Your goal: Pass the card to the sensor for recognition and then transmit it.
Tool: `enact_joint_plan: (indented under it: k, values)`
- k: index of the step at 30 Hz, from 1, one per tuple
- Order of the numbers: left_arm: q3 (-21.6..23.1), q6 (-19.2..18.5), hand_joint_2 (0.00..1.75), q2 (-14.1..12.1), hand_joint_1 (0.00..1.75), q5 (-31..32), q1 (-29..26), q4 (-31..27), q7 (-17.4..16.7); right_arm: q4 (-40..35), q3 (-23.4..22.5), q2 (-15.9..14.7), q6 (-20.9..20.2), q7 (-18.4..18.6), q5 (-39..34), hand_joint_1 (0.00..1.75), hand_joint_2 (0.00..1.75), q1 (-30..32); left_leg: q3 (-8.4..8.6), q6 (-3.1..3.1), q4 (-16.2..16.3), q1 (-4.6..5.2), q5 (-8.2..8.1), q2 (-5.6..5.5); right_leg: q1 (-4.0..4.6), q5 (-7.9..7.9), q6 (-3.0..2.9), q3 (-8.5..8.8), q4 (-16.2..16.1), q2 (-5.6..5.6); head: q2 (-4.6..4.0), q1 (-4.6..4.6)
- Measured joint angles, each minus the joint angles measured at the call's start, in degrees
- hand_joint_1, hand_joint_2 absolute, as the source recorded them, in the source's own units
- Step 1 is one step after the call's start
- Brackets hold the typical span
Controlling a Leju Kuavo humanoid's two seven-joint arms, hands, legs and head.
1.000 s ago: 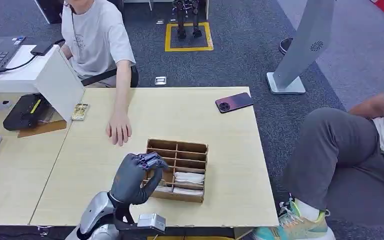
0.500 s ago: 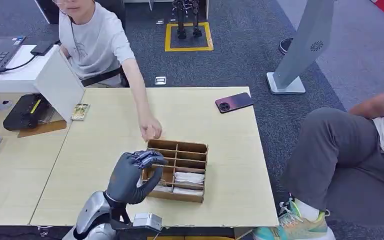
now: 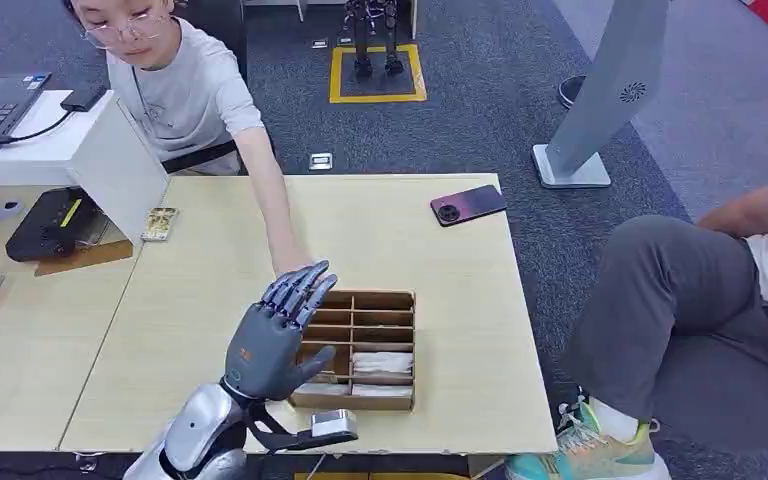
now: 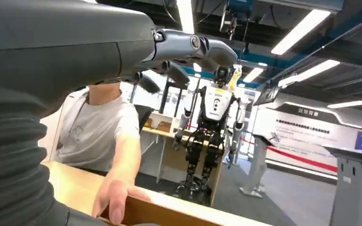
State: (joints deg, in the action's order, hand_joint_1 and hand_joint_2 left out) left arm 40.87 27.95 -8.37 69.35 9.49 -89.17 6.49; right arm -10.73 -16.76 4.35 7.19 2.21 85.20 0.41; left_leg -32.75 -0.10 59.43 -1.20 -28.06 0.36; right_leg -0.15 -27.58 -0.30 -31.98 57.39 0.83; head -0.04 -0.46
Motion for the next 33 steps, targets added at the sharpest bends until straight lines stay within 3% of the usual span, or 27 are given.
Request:
enact_joint_plan:
  k: [21,33]
  values:
    - [0.15,0.77,1.75,1.81,0.00,2.05,1.32,3.82,-1.79,0.00,0.00,0.04,-0.02,0.04,0.00,0.00,1.75,0.01,0.00,0.00,0.00,0.00,0.00,0.00,0.00,0.00,0.00,0.00,0.00,0.01,0.00,0.00]
    - [2.73,0.50,1.75,2.91,0.00,3.19,1.60,4.06,-2.34,0.00,0.00,0.04,-0.02,0.11,0.00,0.00,1.75,0.00,0.00,0.00,0.00,0.00,0.00,0.00,0.00,0.00,0.00,0.01,0.00,0.01,0.00,0.00]
